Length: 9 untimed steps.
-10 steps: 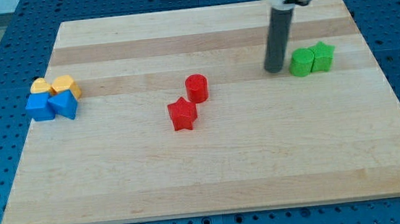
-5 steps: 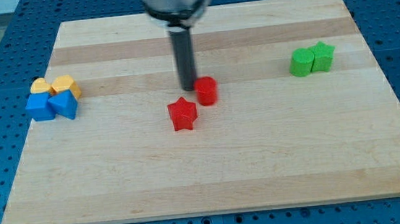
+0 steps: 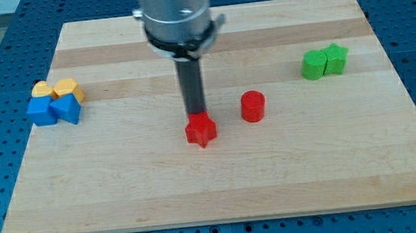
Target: Place the red circle below the green circle
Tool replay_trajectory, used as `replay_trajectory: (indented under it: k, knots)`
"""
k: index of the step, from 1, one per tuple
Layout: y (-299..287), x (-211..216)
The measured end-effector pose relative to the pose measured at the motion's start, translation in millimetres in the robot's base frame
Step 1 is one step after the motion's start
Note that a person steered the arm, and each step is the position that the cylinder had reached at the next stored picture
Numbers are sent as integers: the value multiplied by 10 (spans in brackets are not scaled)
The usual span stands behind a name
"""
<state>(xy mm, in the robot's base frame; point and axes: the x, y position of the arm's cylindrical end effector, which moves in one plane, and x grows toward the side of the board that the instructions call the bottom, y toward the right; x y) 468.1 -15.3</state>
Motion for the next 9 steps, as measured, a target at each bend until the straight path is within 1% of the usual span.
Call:
replay_trajectory:
  k: [1,2,3,4,5,8,9]
  knots:
    - [659,35]
    - [1188,-28]
    - [1370,2]
    - [1156,94]
    - [955,81]
    - [952,-82]
    - [1087,-114]
